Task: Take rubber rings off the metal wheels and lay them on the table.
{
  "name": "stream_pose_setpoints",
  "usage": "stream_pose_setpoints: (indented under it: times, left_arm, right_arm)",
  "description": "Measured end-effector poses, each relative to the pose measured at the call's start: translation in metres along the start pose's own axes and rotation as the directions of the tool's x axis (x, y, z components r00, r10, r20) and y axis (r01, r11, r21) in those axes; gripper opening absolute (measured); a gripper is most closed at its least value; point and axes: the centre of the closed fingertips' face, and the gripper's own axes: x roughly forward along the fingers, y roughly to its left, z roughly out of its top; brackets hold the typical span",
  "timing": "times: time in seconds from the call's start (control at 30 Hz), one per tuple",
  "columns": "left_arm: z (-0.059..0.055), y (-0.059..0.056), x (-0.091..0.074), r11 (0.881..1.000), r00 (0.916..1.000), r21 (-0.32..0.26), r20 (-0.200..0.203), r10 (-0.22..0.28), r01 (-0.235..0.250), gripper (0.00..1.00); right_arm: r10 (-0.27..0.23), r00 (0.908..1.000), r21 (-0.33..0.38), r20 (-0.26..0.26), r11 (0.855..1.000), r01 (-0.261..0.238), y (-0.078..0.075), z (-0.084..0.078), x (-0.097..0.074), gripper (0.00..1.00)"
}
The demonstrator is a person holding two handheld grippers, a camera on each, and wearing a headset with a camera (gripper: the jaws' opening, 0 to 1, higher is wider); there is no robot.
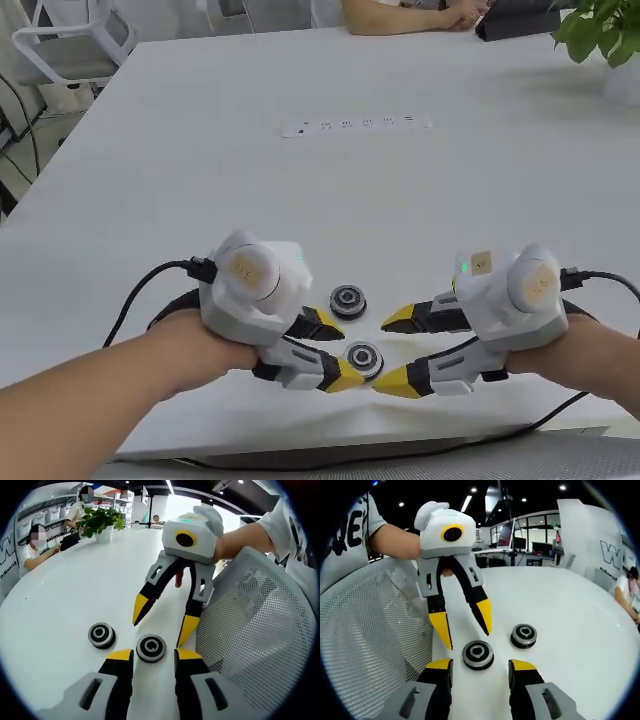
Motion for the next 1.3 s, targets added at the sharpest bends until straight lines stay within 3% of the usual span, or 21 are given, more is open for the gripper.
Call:
stream_pose_setpoints:
  times: [0.2, 0.43, 0.7, 0.93, 1.3]
  left_arm:
    - [0.005, -0.003, 0.005, 1.000, 0.9998, -0.009, 0.013, -0.014, 0.014, 0.24]
    - [0.001, -0.004, 0.010, 1.000, 0.9999, -0.001, -0.005, -0.011, 0.011, 0.18]
    - [0.001, 0.000, 0.012, 0.999, 0.9997, 0.030, -0.010, 0.020, -0.020, 0.10]
    - [0.000, 0.001, 0.014, 0.993, 0.9984, 0.105, -0.015, 0.054, -0.052, 0.08]
    - [0.002, 0.002, 0.014, 0.993, 0.9977, 0.100, -0.009, 0.067, -0.066, 0.07]
  right_arm:
    - [-0.002, 1.0000, 0.005, 0.000, 1.000, 0.002, 0.000, 0.000, -0.001, 0.43]
    - [-0.002, 1.0000, 0.003, -0.004, 1.000, 0.002, 0.002, -0.002, -0.001, 0.43]
    - [-0.002, 1.0000, 0.007, -0.005, 1.000, 0.003, 0.002, -0.003, -0.001, 0.43]
    - [0.003, 1.0000, 0.002, -0.007, 1.000, -0.003, 0.003, -0.003, 0.001, 0.43]
    - [0.009, 0.9999, 0.030, 0.007, 1.000, -0.009, 0.003, -0.002, 0.003, 0.39]
